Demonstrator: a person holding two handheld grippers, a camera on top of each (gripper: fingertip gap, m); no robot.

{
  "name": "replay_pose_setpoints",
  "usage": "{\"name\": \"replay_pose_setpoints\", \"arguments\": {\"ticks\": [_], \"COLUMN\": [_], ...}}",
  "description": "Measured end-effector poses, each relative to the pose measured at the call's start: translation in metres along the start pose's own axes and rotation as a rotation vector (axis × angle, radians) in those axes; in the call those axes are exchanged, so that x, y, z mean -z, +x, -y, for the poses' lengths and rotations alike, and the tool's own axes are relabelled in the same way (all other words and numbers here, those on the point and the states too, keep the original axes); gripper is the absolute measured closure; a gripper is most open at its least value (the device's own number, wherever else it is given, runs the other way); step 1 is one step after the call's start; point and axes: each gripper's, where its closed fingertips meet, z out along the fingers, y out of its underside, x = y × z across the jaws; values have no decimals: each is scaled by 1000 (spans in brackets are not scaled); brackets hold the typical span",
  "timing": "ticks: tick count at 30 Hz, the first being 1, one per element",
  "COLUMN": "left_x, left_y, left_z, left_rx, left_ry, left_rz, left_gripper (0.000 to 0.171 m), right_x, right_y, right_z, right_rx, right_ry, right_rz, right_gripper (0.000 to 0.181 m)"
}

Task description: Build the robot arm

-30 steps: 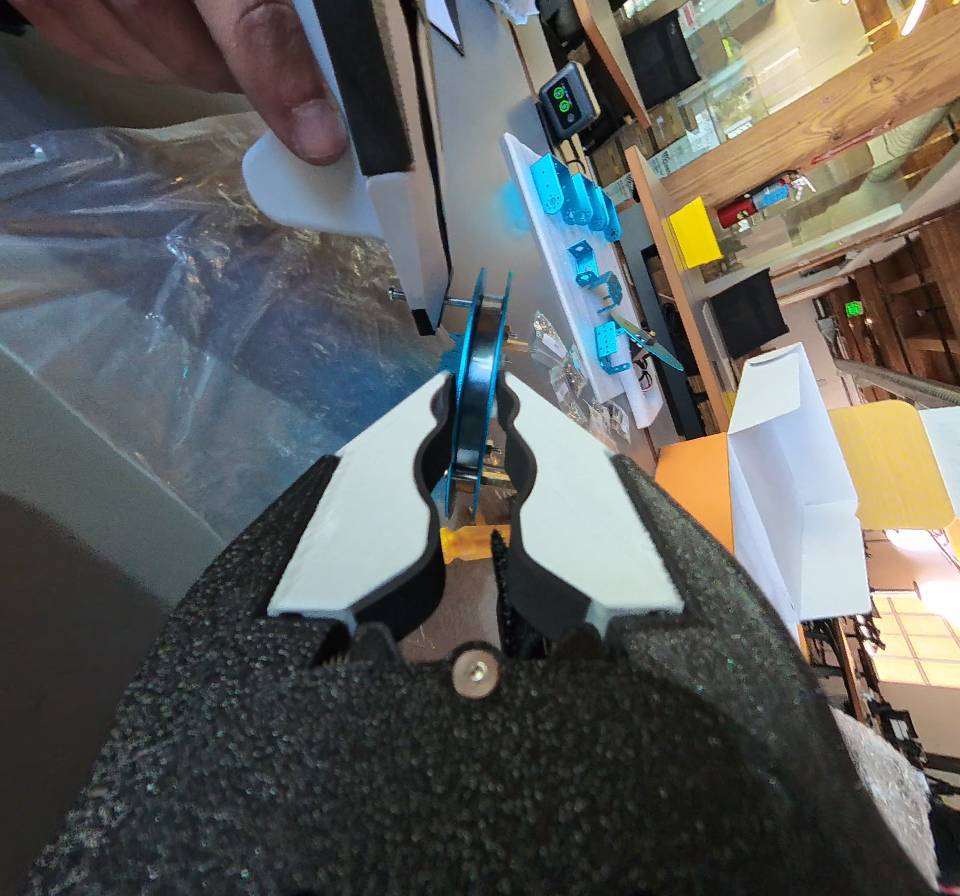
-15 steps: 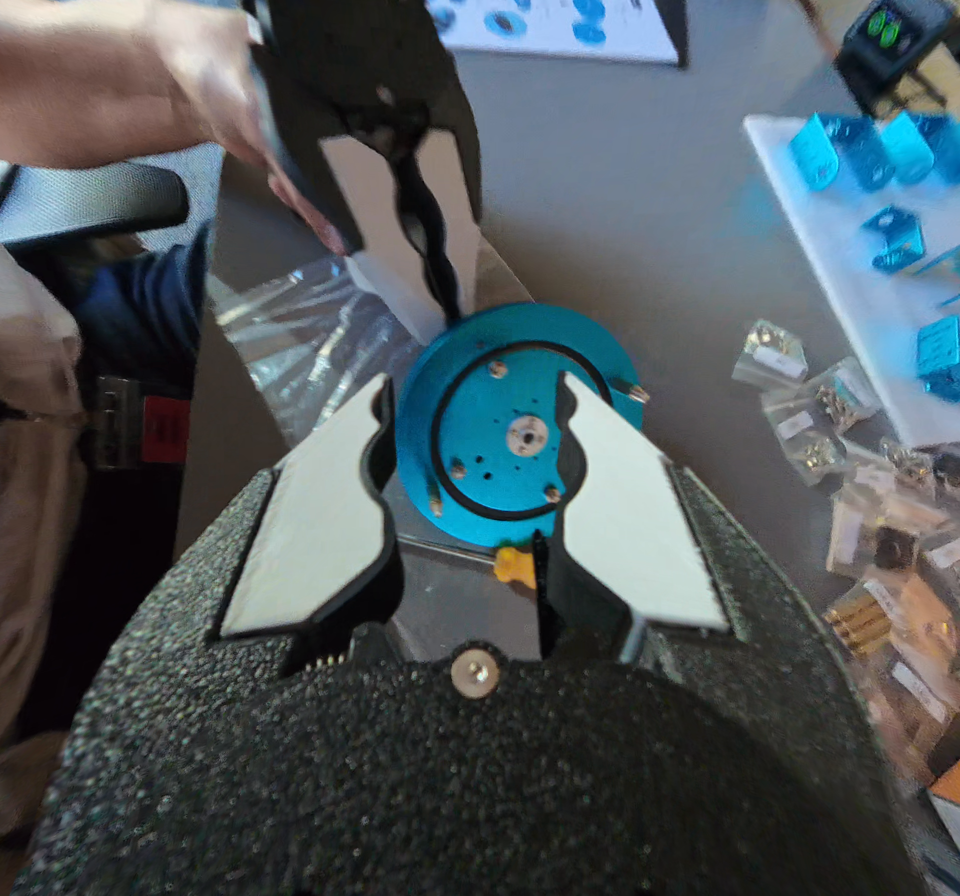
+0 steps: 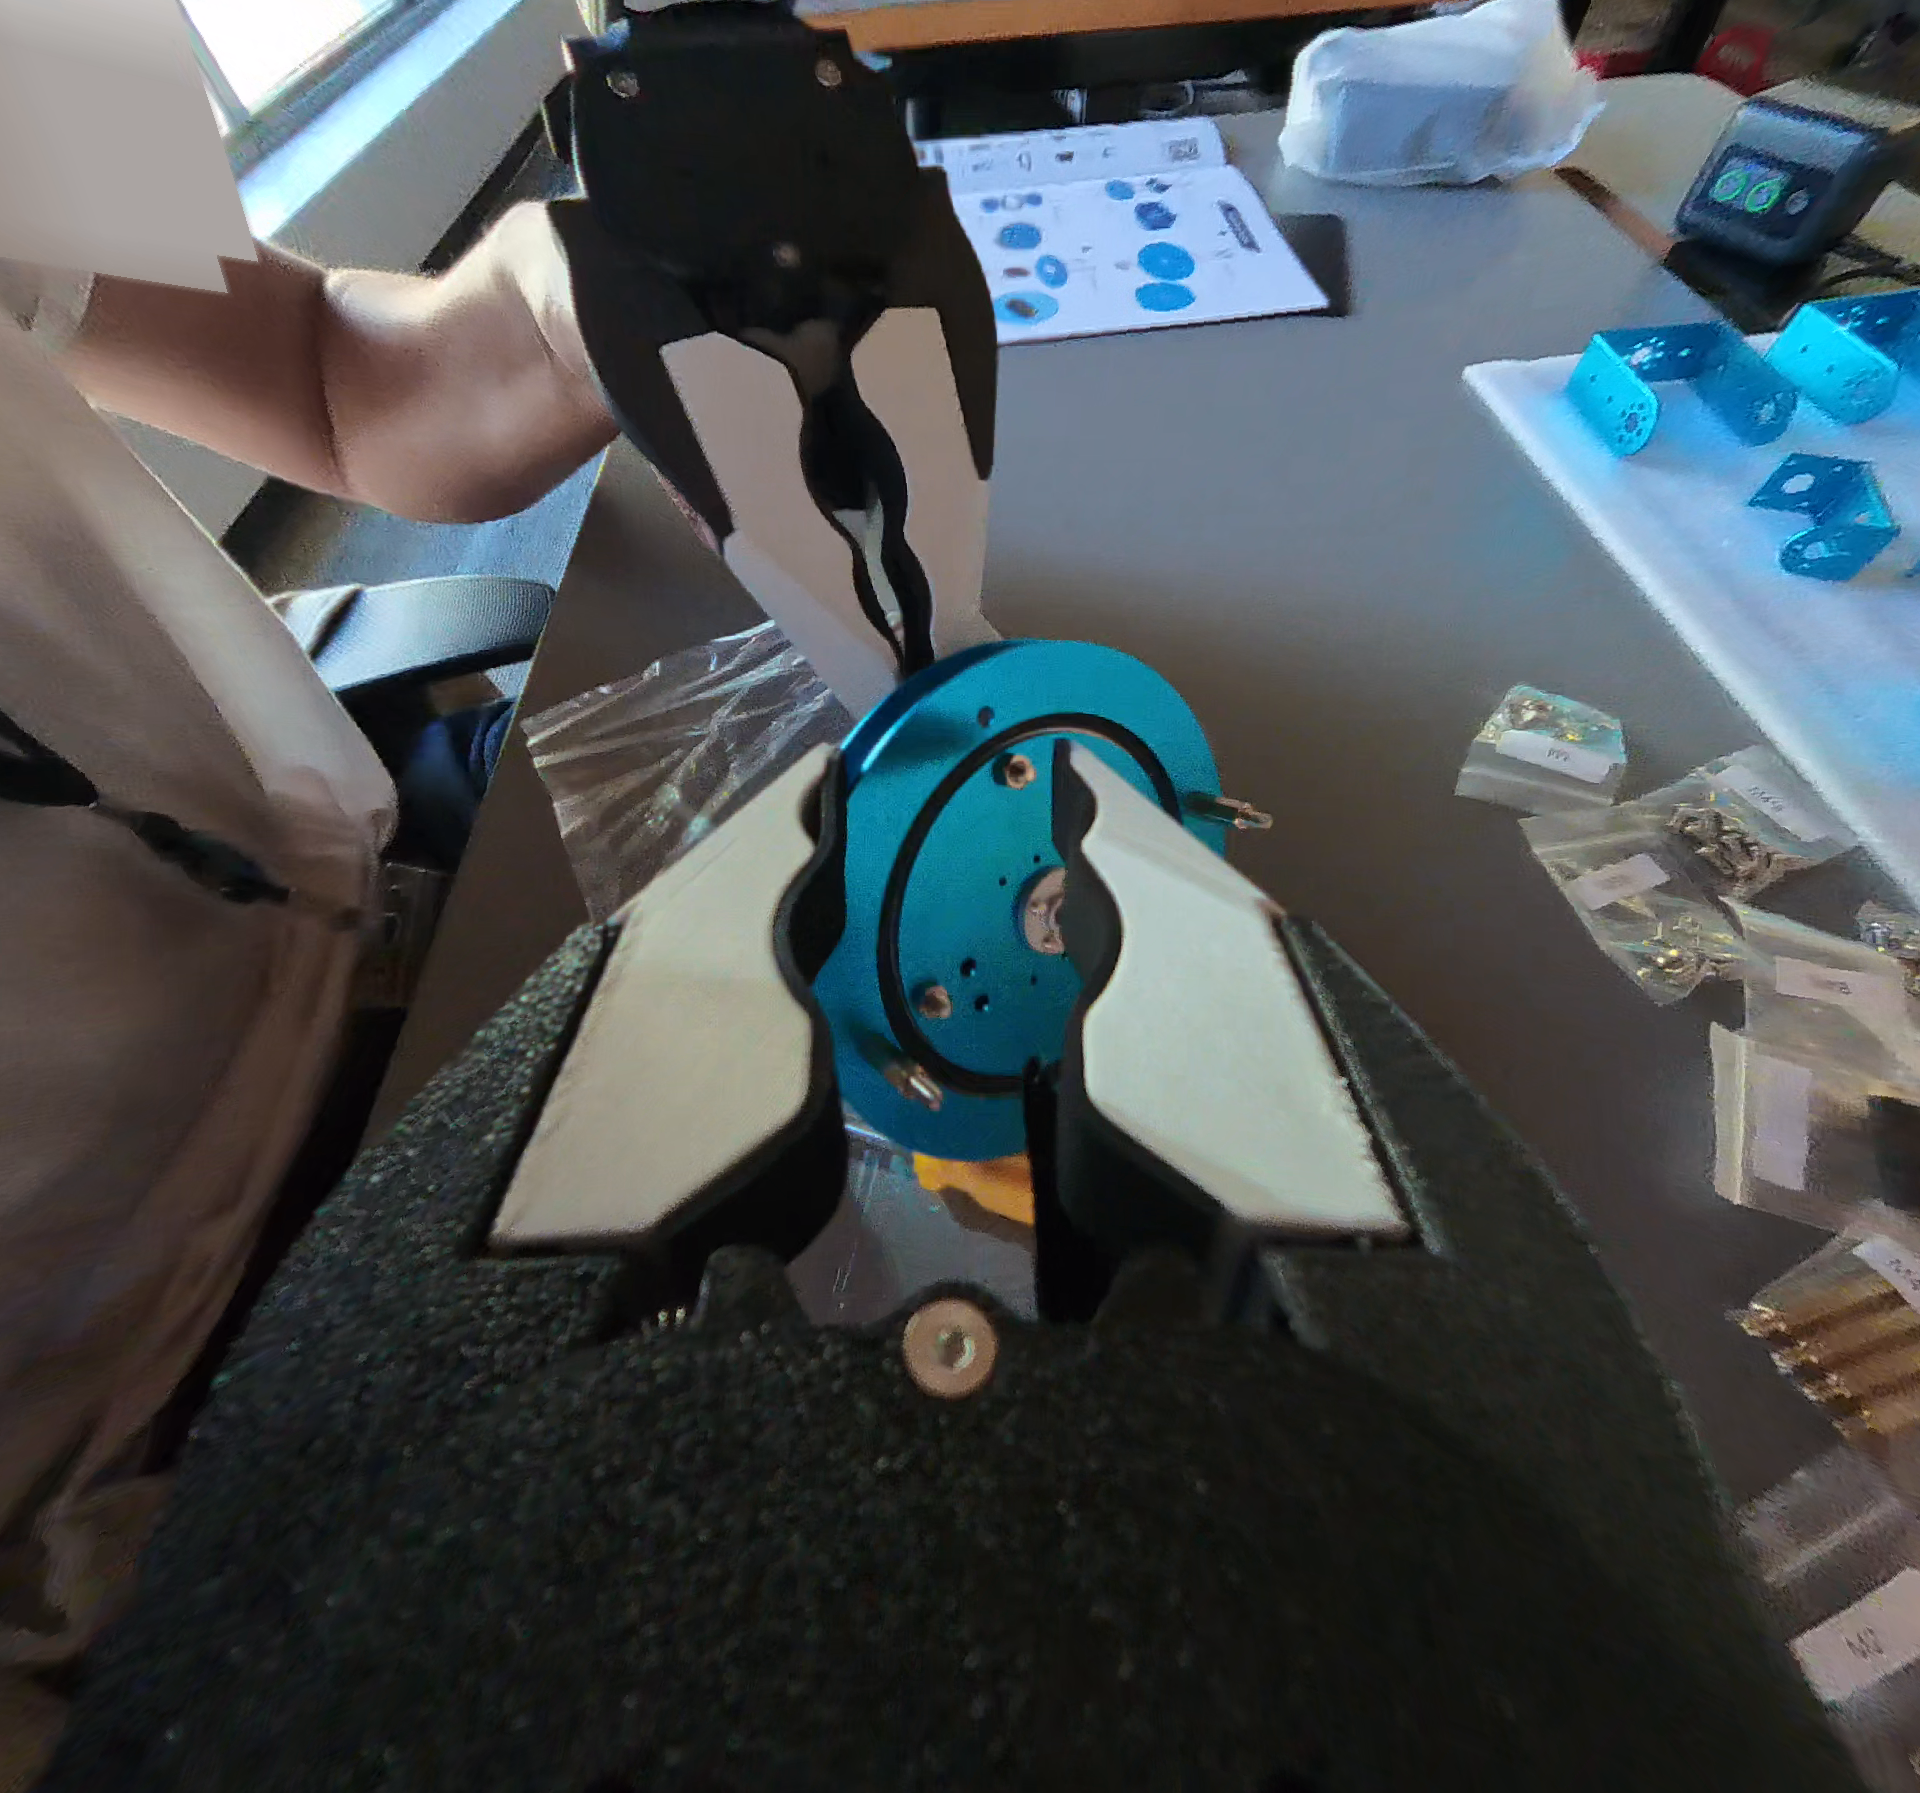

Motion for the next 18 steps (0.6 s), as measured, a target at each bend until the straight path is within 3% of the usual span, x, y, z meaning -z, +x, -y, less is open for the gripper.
{"name": "replay_pose_setpoints", "arguments": {"ticks": [2,6,8,14,18], "left_x": [-4,-10,-12,-16,-19], "left_y": [-2,-4,-6,0,4], "left_z": [4,11,16,24,27], "left_rx": [-18,19,58,92,161], "left_ry": [-45,-112,-133,-245,-285], "left_rz": [-5,-63,-90,-207,-267], "left_gripper": [170,170,170,170,170], "right_x": [3,9,12,22,29], "right_y": [0,-2,2,11,18], "right_z": [2,-1,-2,1,2], "right_rx": [-69,-154,-138,-75,42], "right_ry": [30,37,10,-76,-201], "right_rz": [58,141,89,-89,-305], "right_gripper": [153,142,140,159,164]}}
